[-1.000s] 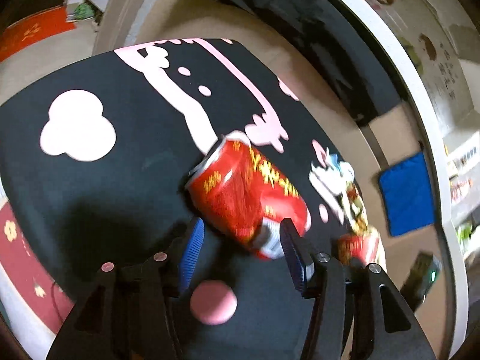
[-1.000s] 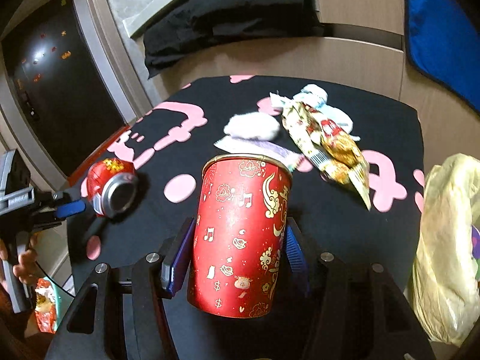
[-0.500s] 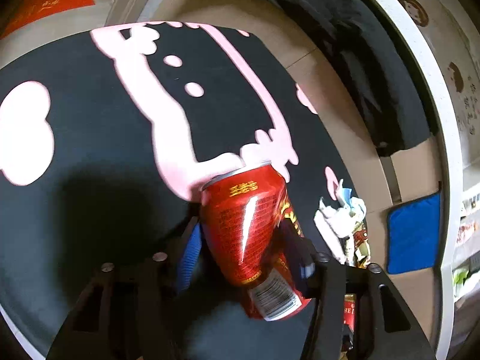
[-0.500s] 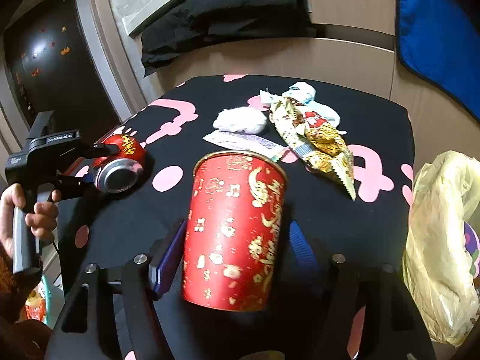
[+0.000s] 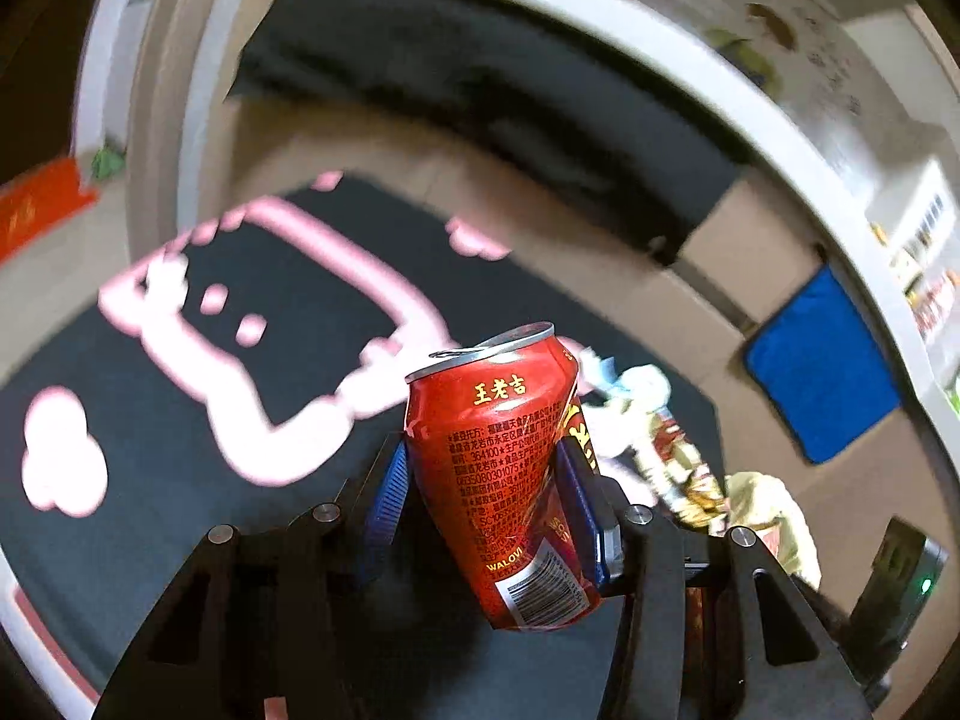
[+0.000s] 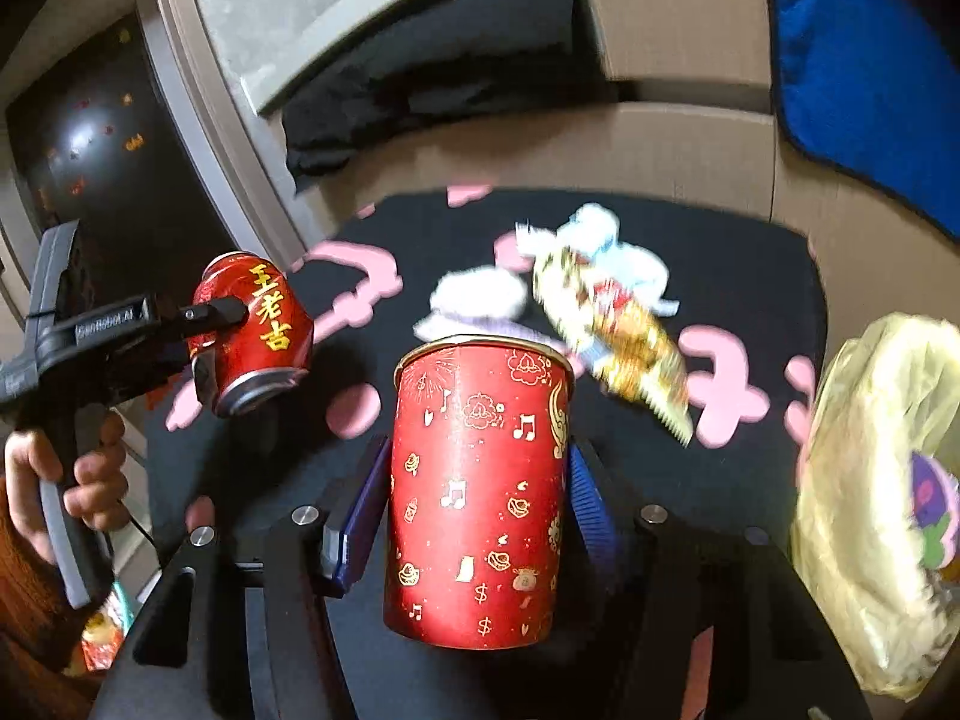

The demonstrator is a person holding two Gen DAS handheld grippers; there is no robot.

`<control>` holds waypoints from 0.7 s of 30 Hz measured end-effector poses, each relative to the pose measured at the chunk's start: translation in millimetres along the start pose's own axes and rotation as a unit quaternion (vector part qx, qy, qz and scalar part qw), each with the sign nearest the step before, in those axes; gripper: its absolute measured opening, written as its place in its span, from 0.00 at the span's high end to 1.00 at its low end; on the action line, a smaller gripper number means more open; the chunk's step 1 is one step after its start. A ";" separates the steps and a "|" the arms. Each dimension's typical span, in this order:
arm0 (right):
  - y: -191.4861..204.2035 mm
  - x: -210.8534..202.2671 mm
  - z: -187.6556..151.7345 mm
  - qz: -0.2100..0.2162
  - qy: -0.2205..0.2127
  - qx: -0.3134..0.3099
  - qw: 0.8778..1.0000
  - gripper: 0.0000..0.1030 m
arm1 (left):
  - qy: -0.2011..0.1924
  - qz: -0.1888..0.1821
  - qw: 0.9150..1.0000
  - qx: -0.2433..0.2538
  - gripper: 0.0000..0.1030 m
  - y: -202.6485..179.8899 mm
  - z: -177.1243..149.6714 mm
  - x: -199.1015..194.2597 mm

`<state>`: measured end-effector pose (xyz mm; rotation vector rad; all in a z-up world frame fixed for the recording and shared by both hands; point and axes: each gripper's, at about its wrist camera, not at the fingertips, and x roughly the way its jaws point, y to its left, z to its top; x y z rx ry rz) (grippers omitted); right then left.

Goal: Collect trash
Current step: 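Lift the red can and red cup and carry them toward the yellow bag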

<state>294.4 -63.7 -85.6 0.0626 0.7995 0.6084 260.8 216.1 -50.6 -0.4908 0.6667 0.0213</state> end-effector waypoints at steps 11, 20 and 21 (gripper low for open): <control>-20.6 -81.2 43.7 -0.043 -0.100 -0.009 0.994 0.47 | -0.078 -0.047 0.989 0.118 0.52 -120.0 23.6 -40.7; -64.8 -153.6 52.9 -0.098 -0.159 -0.001 0.982 0.47 | -0.097 -0.092 0.971 0.198 0.51 -216.4 17.8 -45.3; -68.9 -159.1 52.2 -0.102 -0.163 0.000 0.981 0.47 | -0.097 -0.097 0.969 0.205 0.51 -226.3 16.1 -45.0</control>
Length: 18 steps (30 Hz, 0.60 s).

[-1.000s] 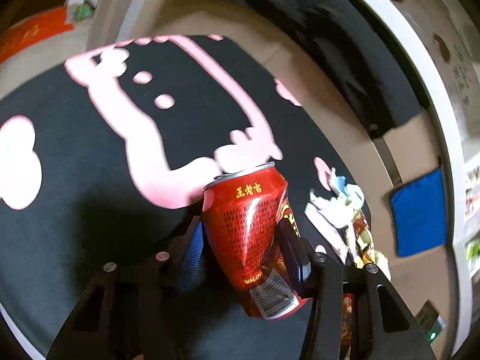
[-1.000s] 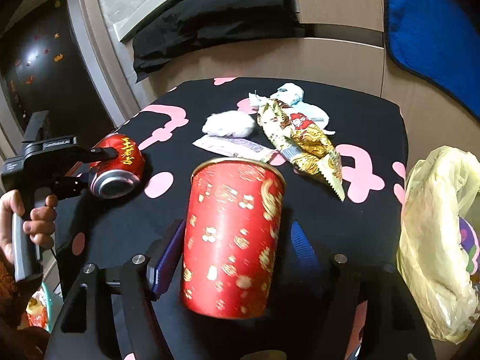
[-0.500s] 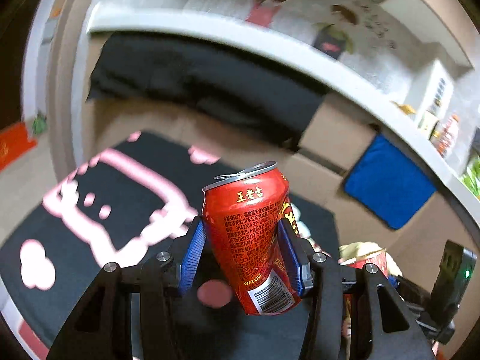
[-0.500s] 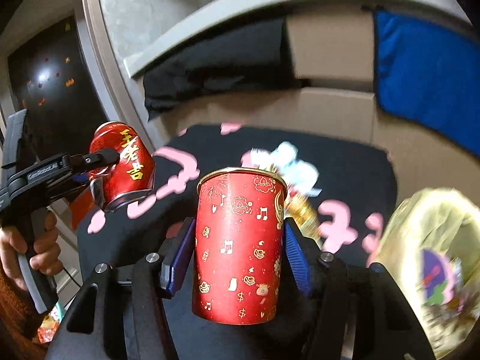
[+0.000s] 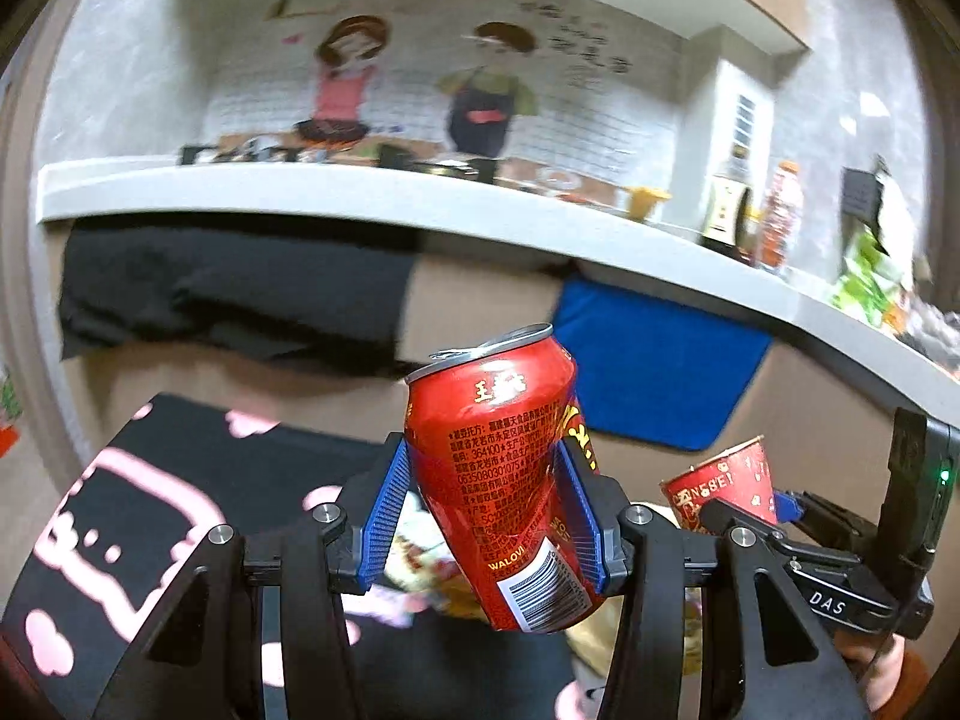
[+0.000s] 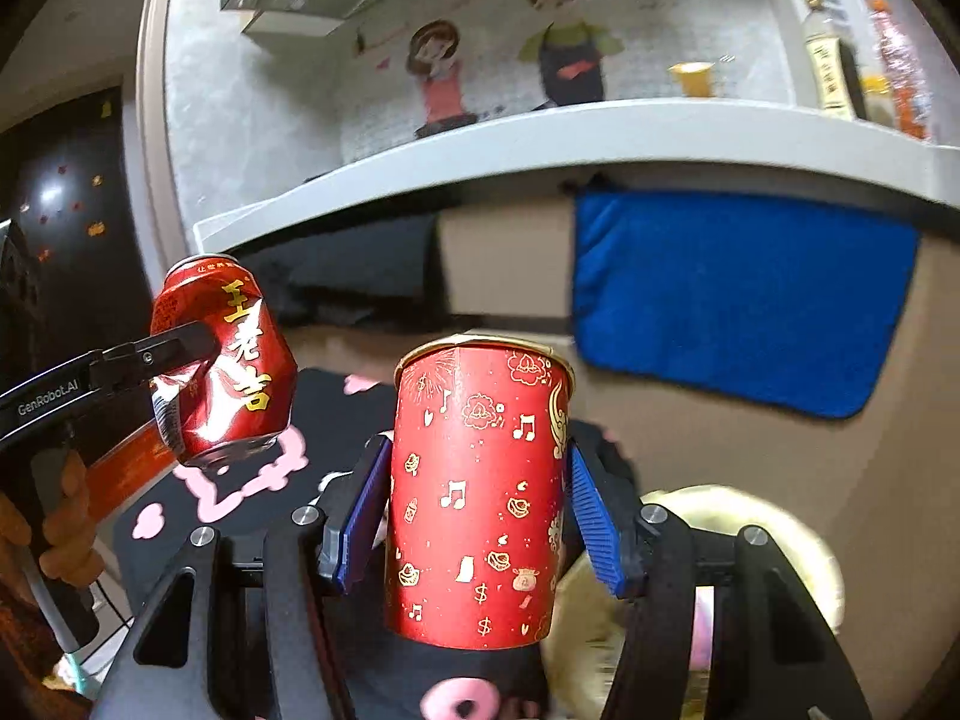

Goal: Collect trash
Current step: 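Lift the red can and red cup and carry them toward the yellow bag, then lower the can and cup into the yellow bag and open both grippers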

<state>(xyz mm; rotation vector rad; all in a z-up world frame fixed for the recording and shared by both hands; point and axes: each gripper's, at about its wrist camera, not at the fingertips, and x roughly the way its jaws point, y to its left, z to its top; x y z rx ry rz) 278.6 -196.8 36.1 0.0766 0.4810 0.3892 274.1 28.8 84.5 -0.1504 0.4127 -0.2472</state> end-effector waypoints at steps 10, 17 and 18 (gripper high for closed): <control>-69.2 -41.2 -2.4 -0.062 -0.025 0.032 0.997 0.47 | 0.046 -0.077 0.995 0.046 0.51 -82.4 -14.7 52.6; -110.1 -47.1 -15.3 -0.088 -0.015 0.061 0.994 0.47 | 0.099 -0.108 0.988 0.049 0.52 -114.7 -43.5 99.5; -115.4 -46.6 -17.0 -0.090 -0.013 0.065 0.994 0.47 | 0.106 -0.111 0.987 0.048 0.52 -116.4 -47.8 104.3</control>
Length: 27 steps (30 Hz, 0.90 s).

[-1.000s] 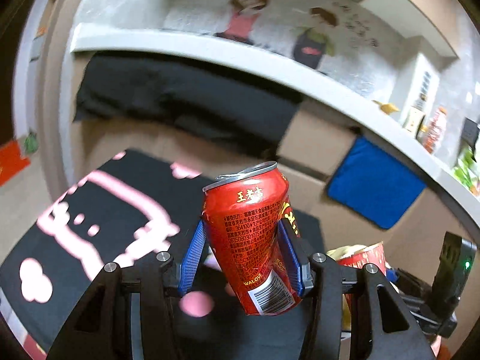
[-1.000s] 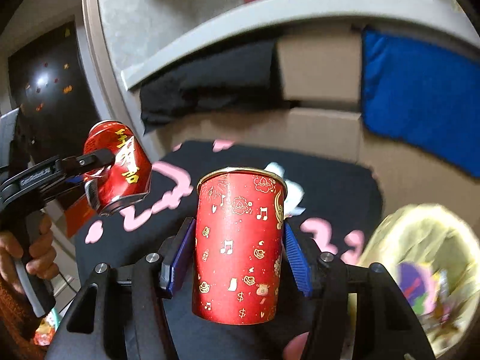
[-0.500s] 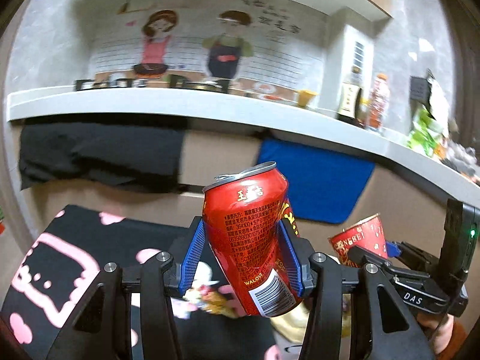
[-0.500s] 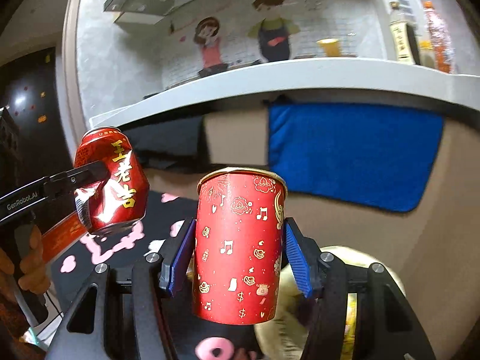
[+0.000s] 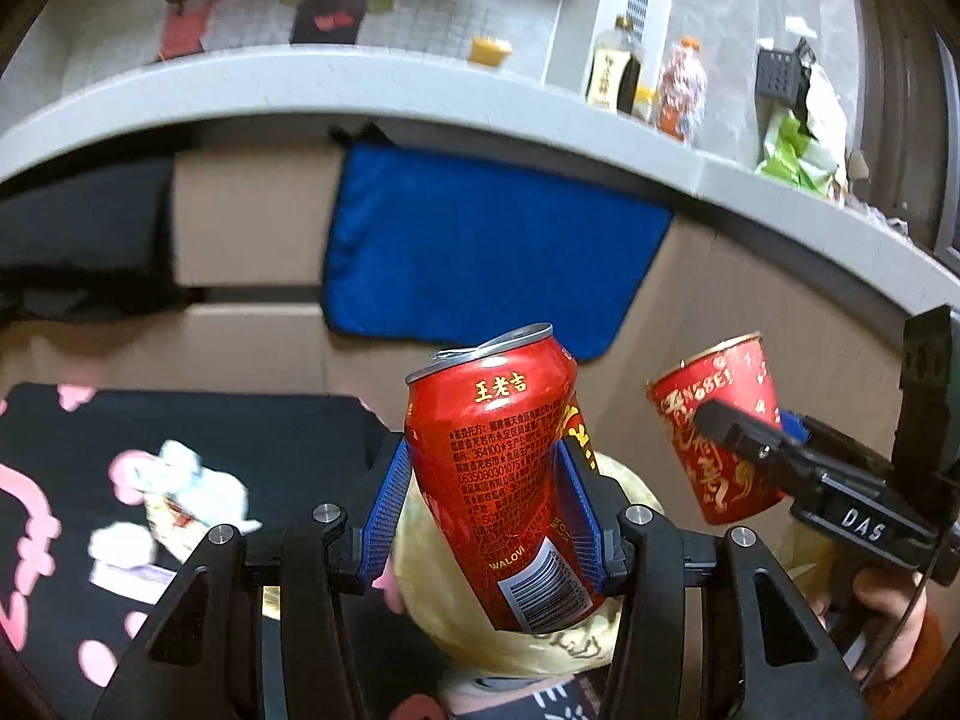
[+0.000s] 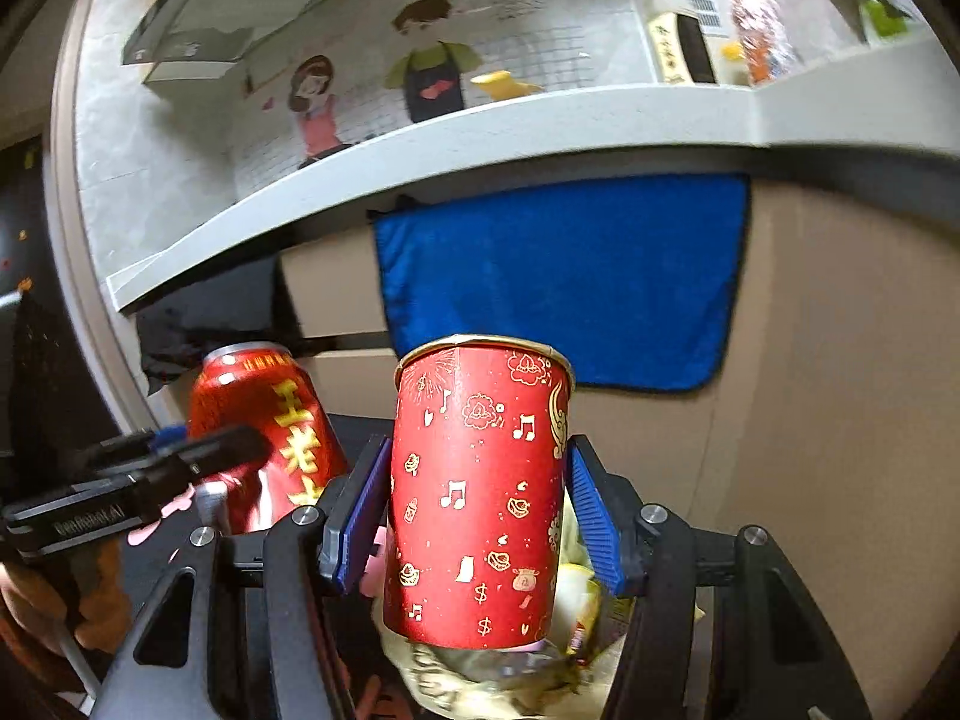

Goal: Collect trash
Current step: 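Lower the can and cup into the yellow bag and open both grippers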

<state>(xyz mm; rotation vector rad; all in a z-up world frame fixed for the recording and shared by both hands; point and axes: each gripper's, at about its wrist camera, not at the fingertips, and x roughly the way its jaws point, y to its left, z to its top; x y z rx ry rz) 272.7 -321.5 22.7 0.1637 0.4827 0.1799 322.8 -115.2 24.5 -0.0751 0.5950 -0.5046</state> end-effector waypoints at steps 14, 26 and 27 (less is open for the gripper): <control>-40.5 31.3 -19.2 -0.033 0.037 0.025 0.998 0.46 | 0.102 -0.092 0.990 -0.013 0.39 -0.3 -17.3 92.6; -52.3 79.7 -44.4 -0.035 0.081 0.043 0.995 0.43 | 0.061 -0.014 0.998 -0.010 0.29 30.4 -19.3 66.4; -52.5 89.3 -47.4 -0.034 0.097 0.044 0.994 0.37 | 0.060 -0.006 0.998 -0.009 0.29 34.9 -19.4 63.4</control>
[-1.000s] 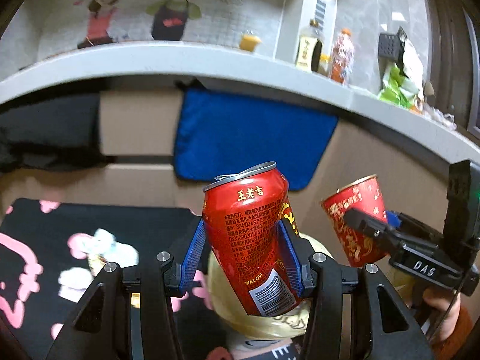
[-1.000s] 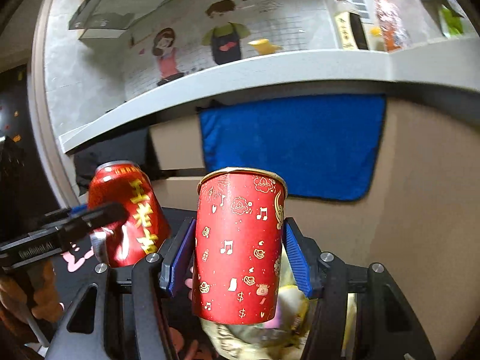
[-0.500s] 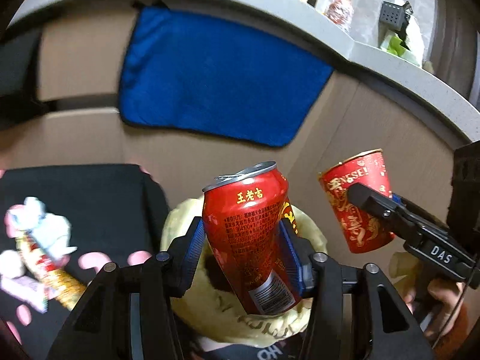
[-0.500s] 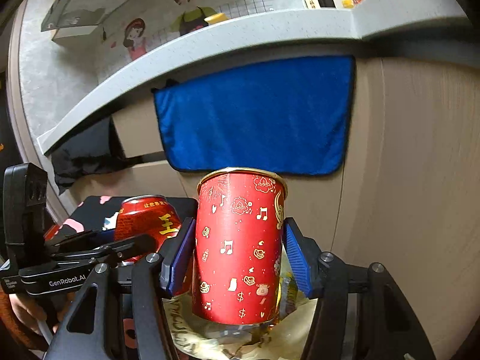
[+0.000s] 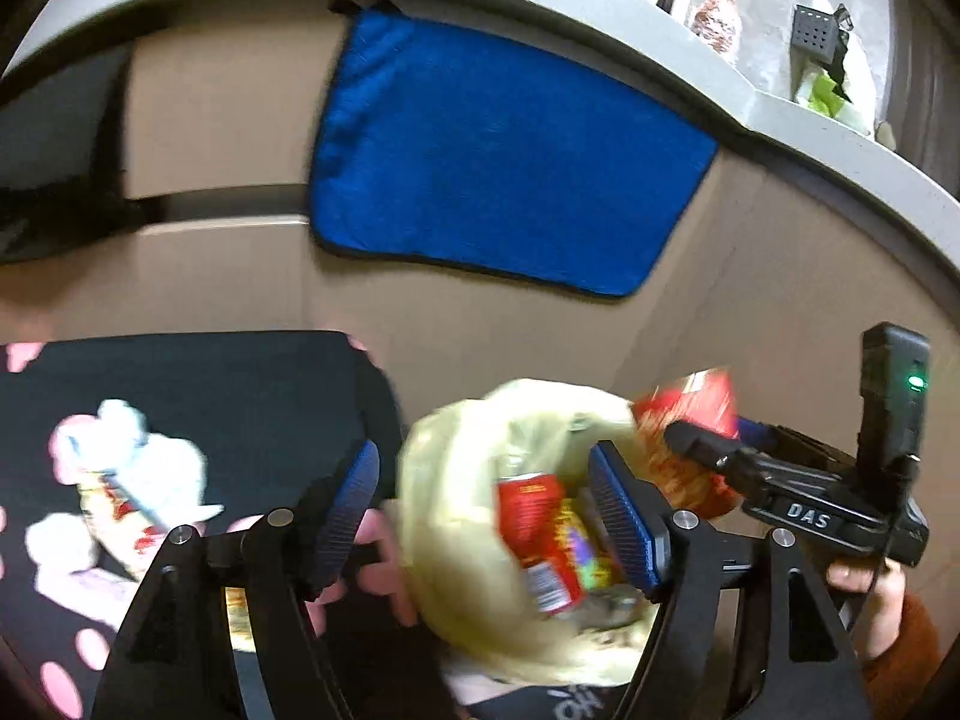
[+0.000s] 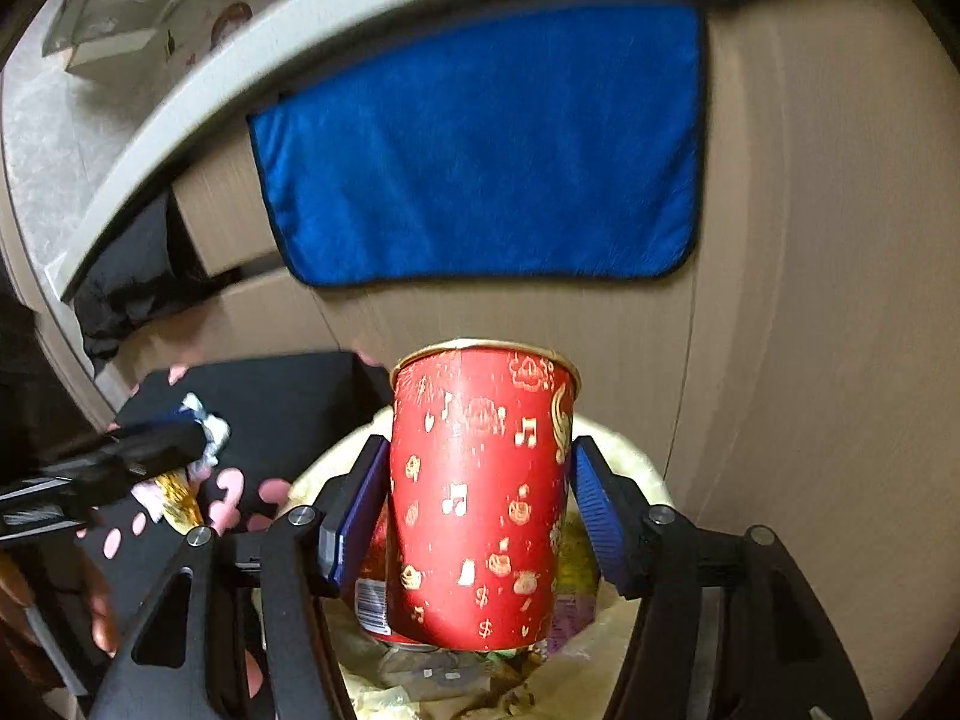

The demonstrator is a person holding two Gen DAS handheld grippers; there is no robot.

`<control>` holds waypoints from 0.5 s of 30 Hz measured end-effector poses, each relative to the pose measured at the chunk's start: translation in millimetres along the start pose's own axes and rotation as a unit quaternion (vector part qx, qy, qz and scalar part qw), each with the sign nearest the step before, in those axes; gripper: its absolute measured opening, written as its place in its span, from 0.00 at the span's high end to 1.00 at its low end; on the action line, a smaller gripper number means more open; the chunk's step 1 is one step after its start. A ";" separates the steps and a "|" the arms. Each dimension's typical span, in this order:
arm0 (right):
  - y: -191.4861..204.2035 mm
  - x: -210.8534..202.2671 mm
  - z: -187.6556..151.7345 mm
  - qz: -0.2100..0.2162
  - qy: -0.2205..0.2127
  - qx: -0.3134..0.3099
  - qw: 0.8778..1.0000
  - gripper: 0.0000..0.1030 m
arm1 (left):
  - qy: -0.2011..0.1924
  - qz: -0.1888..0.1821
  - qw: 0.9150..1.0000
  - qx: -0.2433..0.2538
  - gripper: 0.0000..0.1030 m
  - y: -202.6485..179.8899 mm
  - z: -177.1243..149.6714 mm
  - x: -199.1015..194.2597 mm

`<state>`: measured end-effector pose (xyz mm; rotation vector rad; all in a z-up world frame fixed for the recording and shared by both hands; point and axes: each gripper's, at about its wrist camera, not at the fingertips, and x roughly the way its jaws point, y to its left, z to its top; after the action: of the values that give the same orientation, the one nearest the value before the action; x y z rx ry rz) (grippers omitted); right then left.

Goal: Collect trash
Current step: 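Lower the can and cup into the yellow bag and open both grippers, then move the left gripper to the white tissue while the right gripper approaches the wrapper strip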

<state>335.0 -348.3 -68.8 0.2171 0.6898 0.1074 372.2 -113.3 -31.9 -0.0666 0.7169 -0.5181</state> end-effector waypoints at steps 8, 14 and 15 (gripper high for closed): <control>1.4 15.8 -11.3 0.000 0.016 0.028 0.999 0.27 | 0.015 0.061 0.998 -0.025 0.29 51.1 -23.4 -28.6; 14.0 -4.2 -12.3 0.002 0.009 0.031 0.999 0.27 | 0.023 0.107 0.992 -0.065 0.29 101.9 -43.2 -59.3; 18.8 -7.1 -12.5 0.004 0.010 0.030 1.000 0.27 | 0.024 0.112 0.991 -0.073 0.29 110.4 -46.4 -66.0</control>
<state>321.0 -329.2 -69.4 0.2763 0.7118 0.0962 348.1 19.7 -52.3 -0.1090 0.7985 -0.2529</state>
